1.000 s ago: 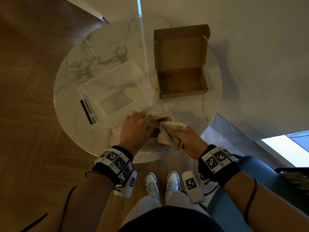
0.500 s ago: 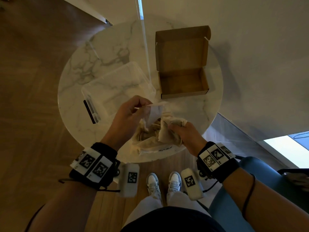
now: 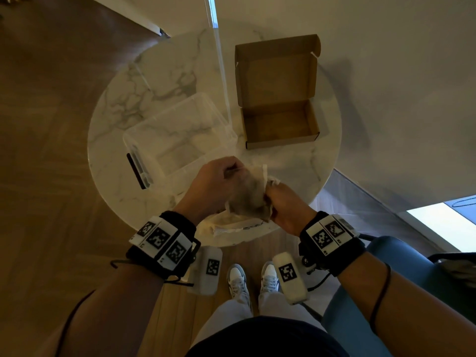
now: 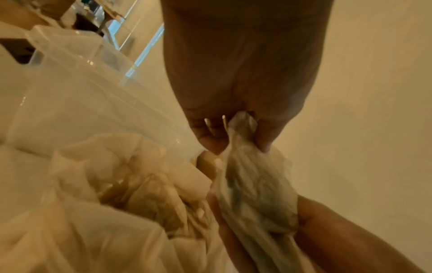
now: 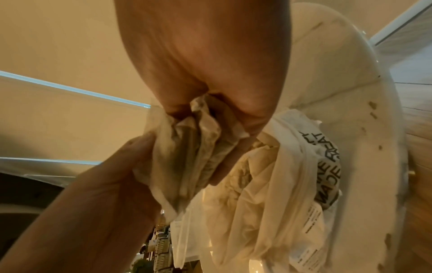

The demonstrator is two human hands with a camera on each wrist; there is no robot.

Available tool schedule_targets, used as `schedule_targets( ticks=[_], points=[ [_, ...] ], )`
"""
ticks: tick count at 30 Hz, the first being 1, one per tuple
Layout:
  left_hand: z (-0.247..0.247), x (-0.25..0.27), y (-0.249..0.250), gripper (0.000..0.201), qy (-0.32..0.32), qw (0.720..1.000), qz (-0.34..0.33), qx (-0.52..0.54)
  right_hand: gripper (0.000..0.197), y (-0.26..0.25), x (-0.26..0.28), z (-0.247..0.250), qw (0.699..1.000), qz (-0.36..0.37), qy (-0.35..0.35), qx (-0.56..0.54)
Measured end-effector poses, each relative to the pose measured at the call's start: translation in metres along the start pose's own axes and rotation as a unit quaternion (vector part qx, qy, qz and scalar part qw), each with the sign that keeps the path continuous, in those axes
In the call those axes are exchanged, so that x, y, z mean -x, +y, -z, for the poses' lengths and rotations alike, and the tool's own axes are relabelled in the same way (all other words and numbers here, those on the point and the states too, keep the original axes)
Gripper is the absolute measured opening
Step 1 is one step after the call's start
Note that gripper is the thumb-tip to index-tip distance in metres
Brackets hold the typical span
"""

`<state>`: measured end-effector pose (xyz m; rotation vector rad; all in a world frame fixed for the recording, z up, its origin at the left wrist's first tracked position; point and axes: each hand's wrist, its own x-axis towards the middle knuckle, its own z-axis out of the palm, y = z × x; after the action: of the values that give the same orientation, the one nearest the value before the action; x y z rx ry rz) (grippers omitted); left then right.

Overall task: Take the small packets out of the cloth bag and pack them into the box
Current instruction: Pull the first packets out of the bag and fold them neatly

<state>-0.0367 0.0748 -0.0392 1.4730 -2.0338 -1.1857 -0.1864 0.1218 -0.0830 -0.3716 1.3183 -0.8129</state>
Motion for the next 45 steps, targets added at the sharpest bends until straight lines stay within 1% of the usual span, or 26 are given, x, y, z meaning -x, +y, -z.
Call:
schedule_targets(
  ticks=[3,4,5,7,8,9,10,12,14,16,17,19,21,23,25,27,28,30,31,33,35,36,39,40,43,45],
  points=[
    [0.021,-0.002,0.005,0.021,0.010,0.992,0.000,0.126,0.029,-0.005,0.001,0.002,0.999,0.013,-0.022,-0.027],
    [0.028,-0.001,0.008,0.022,0.000,0.987,-0.004,0.158,0.024,-0.006,0.002,0.002,0.999,0.021,-0.028,-0.039],
    [0.034,-0.001,0.010,0.023,-0.018,0.986,-0.009,0.165,0.023,-0.008,0.004,0.003,0.997,0.033,-0.039,-0.056],
    [0.034,-0.001,0.016,0.022,-0.069,0.991,-0.009,0.113,0.029,-0.010,0.004,0.002,0.994,0.036,-0.061,-0.088],
    [0.029,-0.001,0.019,0.020,-0.094,0.993,-0.008,0.064,0.032,-0.011,0.003,0.000,0.994,0.031,-0.050,-0.092],
    [0.023,-0.001,0.022,0.018,-0.109,0.994,-0.011,0.016,0.035,-0.011,0.001,-0.002,0.993,0.015,-0.039,-0.110],
    [0.015,-0.002,0.022,0.016,-0.108,0.994,-0.017,-0.020,0.038,-0.013,0.001,-0.003,0.990,-0.004,-0.043,-0.133],
    [-0.001,-0.003,0.020,0.012,-0.065,0.996,-0.017,-0.054,0.054,-0.015,0.003,-0.006,0.983,-0.026,-0.091,-0.160],
    [-0.010,-0.005,0.014,0.013,-0.002,0.999,-0.001,-0.054,0.070,-0.012,0.002,-0.003,0.979,-0.010,-0.120,-0.164],
    [-0.014,-0.006,0.009,0.014,0.033,0.998,0.010,-0.043,0.074,-0.008,0.002,0.000,0.977,0.000,-0.144,-0.157],
    [-0.015,-0.007,0.008,0.014,0.040,0.998,0.011,-0.041,0.073,-0.006,0.002,0.000,0.980,0.011,-0.144,-0.139],
    [-0.016,-0.007,0.007,0.013,0.045,0.999,0.008,-0.019,0.061,-0.006,0.002,-0.001,0.984,0.043,-0.137,-0.102],
    [-0.016,-0.007,0.005,0.012,0.059,0.997,0.008,0.043,0.049,-0.006,0.003,0.001,0.983,0.067,-0.147,-0.087],
    [-0.014,-0.007,0.002,0.013,0.090,0.990,0.024,0.108,0.034,-0.009,0.005,0.004,0.983,0.081,-0.147,-0.080],
    [-0.008,-0.008,-0.005,0.011,0.121,0.981,0.060,0.143,0.027,-0.010,0.004,0.009,0.985,0.095,-0.126,-0.065],
    [0.001,-0.012,-0.019,0.014,0.135,0.978,0.112,0.113,0.025,-0.010,0.002,0.014,0.987,0.106,-0.103,-0.055],
    [0.005,-0.013,-0.027,0.016,0.121,0.979,0.142,0.081,0.026,-0.009,0.000,0.016,0.989,0.108,-0.091,-0.053],
    [0.007,-0.012,-0.042,0.019,0.062,0.979,0.193,0.002,0.030,-0.005,-0.005,0.021,0.991,0.107,-0.071,-0.049],
    [0.006,-0.011,-0.047,0.020,0.033,0.977,0.205,-0.038,0.032,-0.003,-0.007,0.022,0.992,0.105,-0.059,-0.046],
    [-0.001,-0.007,-0.049,0.019,0.010,0.976,0.193,-0.099,0.032,0.002,-0.009,0.024,0.994,0.099,-0.036,-0.039],
    [-0.009,-0.007,-0.045,0.013,0.015,0.977,0.158,-0.144,0.031,0.006,-0.013,0.024,0.995,0.095,-0.020,-0.018],
    [-0.014,-0.009,-0.043,0.014,0.013,0.975,0.140,-0.173,0.031,0.008,-0.014,0.024,0.996,0.093,-0.012,-0.001],
    [-0.025,-0.012,-0.046,0.019,-0.016,0.953,0.104,-0.284,0.034,0.012,-0.018,0.024,0.996,0.077,0.020,0.046],
    [-0.027,-0.013,-0.049,0.020,-0.022,0.944,0.099,-0.313,0.033,0.012,-0.018,0.024,0.996,0.077,0.018,0.048],
    [-0.029,-0.013,-0.055,0.023,-0.024,0.928,0.094,-0.359,0.030,0.013,-0.016,0.026,0.996,0.077,0.007,0.033],
    [-0.026,-0.011,-0.055,0.023,-0.006,0.928,0.083,-0.363,0.032,0.014,-0.017,0.027,0.996,0.079,0.012,0.032]
  ],
)
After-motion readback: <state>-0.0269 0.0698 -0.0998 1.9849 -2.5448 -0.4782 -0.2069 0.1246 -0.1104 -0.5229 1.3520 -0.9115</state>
